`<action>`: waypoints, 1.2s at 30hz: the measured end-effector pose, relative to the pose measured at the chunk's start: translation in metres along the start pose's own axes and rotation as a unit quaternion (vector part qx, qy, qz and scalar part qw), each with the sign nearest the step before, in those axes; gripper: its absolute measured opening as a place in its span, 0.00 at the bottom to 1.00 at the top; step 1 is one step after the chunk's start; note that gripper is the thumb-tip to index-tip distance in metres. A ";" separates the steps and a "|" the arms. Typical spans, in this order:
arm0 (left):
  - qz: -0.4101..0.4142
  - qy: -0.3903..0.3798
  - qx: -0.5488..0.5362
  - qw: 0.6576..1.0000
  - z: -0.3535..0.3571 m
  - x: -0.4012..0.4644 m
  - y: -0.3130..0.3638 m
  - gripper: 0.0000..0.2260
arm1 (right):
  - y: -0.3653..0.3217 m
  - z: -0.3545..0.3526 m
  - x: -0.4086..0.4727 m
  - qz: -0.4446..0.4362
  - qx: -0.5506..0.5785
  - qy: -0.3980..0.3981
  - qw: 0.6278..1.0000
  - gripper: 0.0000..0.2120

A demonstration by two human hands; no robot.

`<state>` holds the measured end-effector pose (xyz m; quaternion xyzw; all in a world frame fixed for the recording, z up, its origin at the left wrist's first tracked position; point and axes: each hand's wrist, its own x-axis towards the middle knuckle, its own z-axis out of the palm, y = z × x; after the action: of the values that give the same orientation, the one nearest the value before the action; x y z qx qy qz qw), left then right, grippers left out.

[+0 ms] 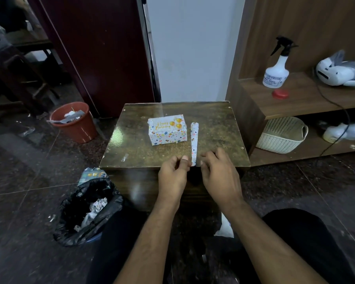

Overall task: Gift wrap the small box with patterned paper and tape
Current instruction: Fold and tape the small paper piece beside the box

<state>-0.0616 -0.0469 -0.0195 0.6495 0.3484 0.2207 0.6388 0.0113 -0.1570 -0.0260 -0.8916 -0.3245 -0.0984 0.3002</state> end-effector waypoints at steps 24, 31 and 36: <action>0.068 0.001 0.128 0.989 -0.002 0.075 -0.003 0.06 | 0.032 0.025 0.106 -0.038 -0.049 -0.268 0.961 0.25; 0.088 -0.012 0.142 0.986 0.000 0.068 0.002 0.09 | 0.017 0.029 0.090 0.009 -0.033 -0.131 0.991 0.07; 0.115 -0.022 0.176 0.977 0.000 0.067 -0.002 0.19 | 0.022 0.028 0.084 0.078 0.186 -0.091 0.975 0.05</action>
<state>-0.0173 0.0024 -0.0317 0.7923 0.2911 0.2135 0.4919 0.0895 -0.1102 -0.0274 -0.8477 -0.2929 0.0693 0.4368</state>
